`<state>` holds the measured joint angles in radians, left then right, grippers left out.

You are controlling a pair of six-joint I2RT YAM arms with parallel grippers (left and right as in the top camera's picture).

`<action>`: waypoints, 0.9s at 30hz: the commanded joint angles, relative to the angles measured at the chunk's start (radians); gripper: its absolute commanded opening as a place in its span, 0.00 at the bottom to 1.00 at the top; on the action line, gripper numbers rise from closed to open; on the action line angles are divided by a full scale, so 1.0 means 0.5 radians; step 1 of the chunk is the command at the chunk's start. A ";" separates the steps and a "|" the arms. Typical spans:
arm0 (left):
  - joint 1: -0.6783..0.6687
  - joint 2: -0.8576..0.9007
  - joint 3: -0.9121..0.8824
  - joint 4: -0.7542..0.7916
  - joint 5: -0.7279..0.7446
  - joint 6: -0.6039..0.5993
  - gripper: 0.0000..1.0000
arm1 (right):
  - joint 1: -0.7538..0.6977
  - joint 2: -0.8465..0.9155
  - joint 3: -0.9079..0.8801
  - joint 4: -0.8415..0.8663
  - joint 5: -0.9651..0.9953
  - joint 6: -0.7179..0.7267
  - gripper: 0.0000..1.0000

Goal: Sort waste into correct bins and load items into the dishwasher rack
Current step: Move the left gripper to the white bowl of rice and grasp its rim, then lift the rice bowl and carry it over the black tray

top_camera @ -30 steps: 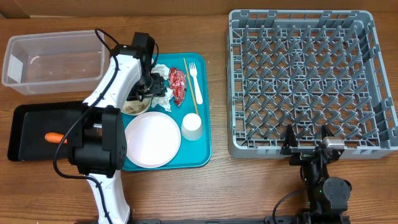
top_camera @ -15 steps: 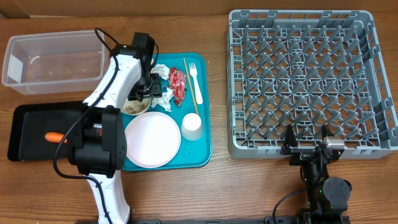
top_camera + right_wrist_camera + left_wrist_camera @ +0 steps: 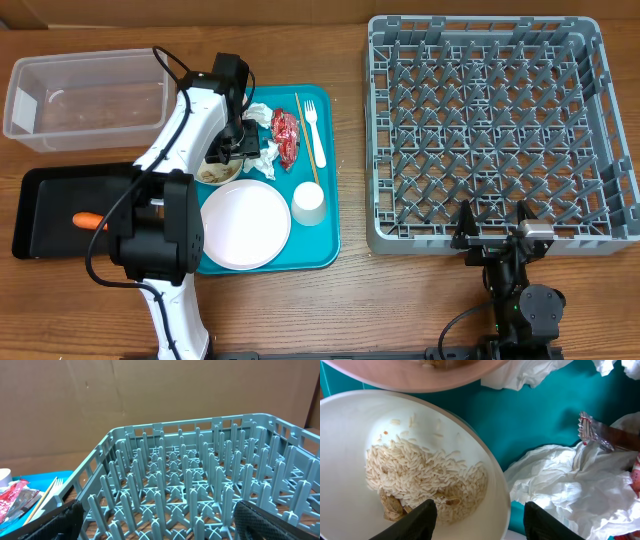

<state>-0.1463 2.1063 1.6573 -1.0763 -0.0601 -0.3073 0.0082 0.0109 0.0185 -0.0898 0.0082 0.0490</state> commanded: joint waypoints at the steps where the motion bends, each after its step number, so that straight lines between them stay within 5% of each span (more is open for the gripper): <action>1: 0.000 0.029 -0.011 -0.002 0.010 -0.006 0.54 | 0.011 -0.016 -0.021 0.014 0.026 0.007 1.00; 4: 0.000 0.029 -0.012 -0.009 0.011 -0.007 0.46 | 0.011 -0.016 -0.021 0.014 0.026 0.007 1.00; 27: 0.000 0.029 -0.040 -0.046 0.011 0.032 0.48 | 0.011 -0.016 -0.021 0.014 0.027 0.007 1.00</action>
<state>-0.1463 2.1063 1.6478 -1.1023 -0.0601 -0.3099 0.0082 0.0109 0.0185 -0.0895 0.0082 0.0486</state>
